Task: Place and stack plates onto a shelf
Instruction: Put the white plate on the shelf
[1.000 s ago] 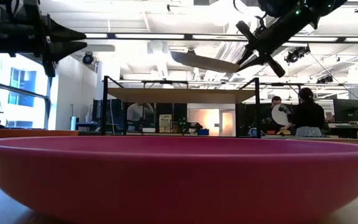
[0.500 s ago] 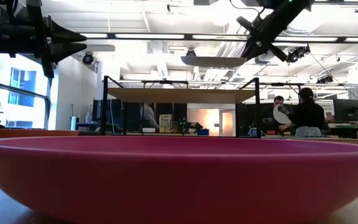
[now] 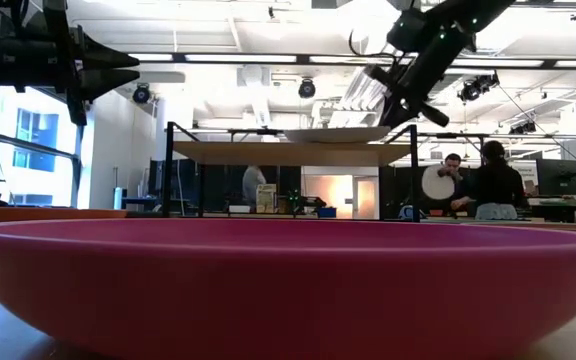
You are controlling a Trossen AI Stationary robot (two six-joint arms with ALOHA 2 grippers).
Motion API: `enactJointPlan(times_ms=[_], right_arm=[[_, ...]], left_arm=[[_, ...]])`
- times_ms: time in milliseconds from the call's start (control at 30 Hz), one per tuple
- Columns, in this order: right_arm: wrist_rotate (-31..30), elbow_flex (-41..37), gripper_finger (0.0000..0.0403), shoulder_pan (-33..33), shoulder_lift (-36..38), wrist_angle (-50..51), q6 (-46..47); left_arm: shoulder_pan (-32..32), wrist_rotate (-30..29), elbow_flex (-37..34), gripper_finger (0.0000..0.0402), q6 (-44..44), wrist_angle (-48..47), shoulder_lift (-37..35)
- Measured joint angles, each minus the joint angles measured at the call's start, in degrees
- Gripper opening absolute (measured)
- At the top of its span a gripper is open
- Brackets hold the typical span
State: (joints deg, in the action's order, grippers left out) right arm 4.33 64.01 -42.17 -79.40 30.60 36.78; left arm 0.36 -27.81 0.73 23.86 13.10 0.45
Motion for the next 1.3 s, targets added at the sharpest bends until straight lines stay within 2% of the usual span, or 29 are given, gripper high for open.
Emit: enactJointPlan(times_ms=[233,1033,1300], right_arm=[[0.23,0.00,0.0000,-0.84,-2.33,-1.32,-2.28],[-2.09,0.04,0.0001,-2.61,-2.38,-2.13,-4.29],[-2.34,0.04,0.0027,-2.58,-2.38,-2.06,-4.02]], left_arm=[[0.00,-0.25,-0.01,0.0090,-0.01,0.00,0.01],[0.00,-1.53,-0.02,0.0090,0.07,0.00,0.00],[-0.02,-1.53,-0.02,0.0090,0.07,0.00,0.00]])
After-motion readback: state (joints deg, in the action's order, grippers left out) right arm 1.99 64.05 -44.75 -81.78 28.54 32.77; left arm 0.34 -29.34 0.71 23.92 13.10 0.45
